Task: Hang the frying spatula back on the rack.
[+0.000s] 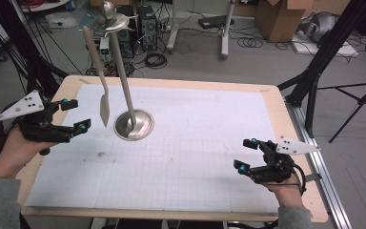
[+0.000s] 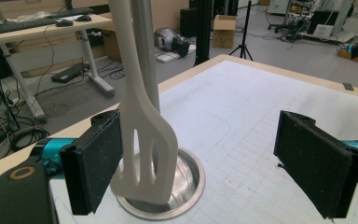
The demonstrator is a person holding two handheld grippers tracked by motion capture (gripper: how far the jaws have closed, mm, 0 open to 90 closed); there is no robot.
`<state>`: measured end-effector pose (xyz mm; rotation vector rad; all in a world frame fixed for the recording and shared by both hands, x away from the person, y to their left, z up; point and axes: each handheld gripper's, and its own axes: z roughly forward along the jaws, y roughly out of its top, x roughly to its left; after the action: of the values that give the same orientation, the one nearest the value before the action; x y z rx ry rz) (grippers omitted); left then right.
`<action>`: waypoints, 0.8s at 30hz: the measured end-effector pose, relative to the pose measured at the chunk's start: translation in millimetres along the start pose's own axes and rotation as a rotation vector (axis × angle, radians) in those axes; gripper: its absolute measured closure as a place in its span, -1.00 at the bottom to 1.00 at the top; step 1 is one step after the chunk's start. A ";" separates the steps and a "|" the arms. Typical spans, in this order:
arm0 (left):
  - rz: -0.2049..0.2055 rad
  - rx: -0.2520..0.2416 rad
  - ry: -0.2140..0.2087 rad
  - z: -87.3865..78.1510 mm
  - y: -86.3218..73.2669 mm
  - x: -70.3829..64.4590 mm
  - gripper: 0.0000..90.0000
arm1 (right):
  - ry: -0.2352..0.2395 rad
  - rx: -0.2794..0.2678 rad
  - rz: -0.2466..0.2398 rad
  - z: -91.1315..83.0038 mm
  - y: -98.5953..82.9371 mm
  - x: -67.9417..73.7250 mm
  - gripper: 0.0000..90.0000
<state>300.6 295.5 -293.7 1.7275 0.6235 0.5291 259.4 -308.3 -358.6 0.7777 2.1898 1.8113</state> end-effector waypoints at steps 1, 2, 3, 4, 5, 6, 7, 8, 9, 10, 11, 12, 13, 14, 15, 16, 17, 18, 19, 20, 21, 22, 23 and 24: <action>-0.001 -0.003 0.002 -0.9 -1.2 -1.4 -0.64 | 0.003 0.001 -0.001 0.5 0.1 -0.1 -0.72; 0.000 -0.002 0.008 -2.2 -3.0 -2.9 -0.64 | 0.004 0.002 0.001 0.9 0.2 0.1 -0.72; -0.003 -0.004 0.011 -2.8 -4.4 -4.0 -0.64 | 0.005 0.000 -0.006 1.9 0.5 -0.5 -0.72; -0.002 -0.005 0.010 -4.0 -6.6 -5.6 -0.64 | 0.008 -0.001 -0.005 2.7 0.5 -0.4 -0.72; -0.005 -0.002 0.012 -4.7 -7.7 -6.6 -0.64 | 0.010 0.002 -0.008 3.8 0.7 -0.2 -0.72; -0.003 0.003 0.014 -6.2 -9.6 -7.8 -0.64 | 0.011 0.003 -0.007 4.3 1.0 -0.1 -0.72; -0.004 0.003 0.017 -7.4 -11.0 -8.6 -0.64 | 0.013 0.004 -0.006 5.0 1.5 0.3 -0.72; -0.004 0.003 0.018 -9.1 -12.1 -9.1 -0.64 | 0.014 0.000 -0.015 5.6 1.8 -0.3 -0.72; -0.008 -0.001 0.020 -10.1 -13.0 -9.8 -0.64 | 0.016 0.000 -0.007 5.9 2.2 0.4 -0.72; -0.009 -0.005 0.023 -12.2 -14.3 -10.3 -0.64 | 0.018 0.001 -0.008 6.0 2.4 0.4 -0.72; -0.012 -0.006 0.026 -13.4 -15.0 -10.9 -0.64 | 0.017 0.000 -0.011 6.3 2.5 0.0 -0.72; -0.014 -0.007 0.026 -15.1 -16.4 -11.8 -0.64 | 0.017 -0.002 -0.013 6.6 2.7 -0.3 -0.72; -0.016 -0.007 0.027 -15.9 -17.3 -12.6 -0.64 | 0.017 -0.004 -0.011 6.8 2.7 -0.4 -0.72; -0.016 -0.008 0.028 -16.9 -18.7 -13.6 -0.64 | 0.015 -0.005 -0.015 6.8 2.7 -0.9 -0.72; -0.017 -0.006 0.028 -17.9 -20.7 -15.0 -0.64 | 0.016 -0.004 -0.011 6.7 2.8 -0.8 -0.72; -0.022 -0.006 0.029 -19.1 -22.9 -16.7 -0.64 | 0.016 -0.004 -0.011 6.7 2.8 -0.8 -0.72; -0.022 -0.006 0.026 -19.6 -23.6 -17.1 -0.64 | 0.018 -0.007 -0.008 6.8 2.9 -0.5 -0.72; -0.026 -0.010 0.021 -20.8 -26.0 -18.6 -0.64 | 0.017 -0.006 -0.011 6.7 2.9 -0.7 -0.72; -0.030 -0.011 0.022 -21.4 -27.5 -19.6 -0.64 | 0.017 -0.008 -0.011 6.8 3.0 -0.5 -0.72; -0.032 -0.007 0.022 -22.2 -30.2 -20.6 -0.64 | 0.017 -0.007 -0.008 6.8 2.9 -0.1 -0.72; -0.037 -0.006 0.023 -23.0 -32.4 -21.3 -0.64 | 0.016 -0.009 -0.009 6.7 2.8 0.0 -0.72; -0.045 -0.008 0.023 -23.7 -34.6 -21.8 -0.64 | 0.014 -0.012 -0.008 6.7 2.8 0.0 -0.72; -0.050 -0.007 0.026 -24.3 -36.1 -22.0 -0.64 | 0.015 -0.011 -0.010 6.3 2.5 -0.1 -0.72; -0.055 -0.008 0.032 -25.4 -38.3 -22.5 -0.64 | 0.015 -0.011 -0.005 6.1 2.5 0.3 -0.72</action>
<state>262.2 306.7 -325.7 1.6929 0.6889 0.5210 262.7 -302.7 -357.6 0.7576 2.1877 1.8307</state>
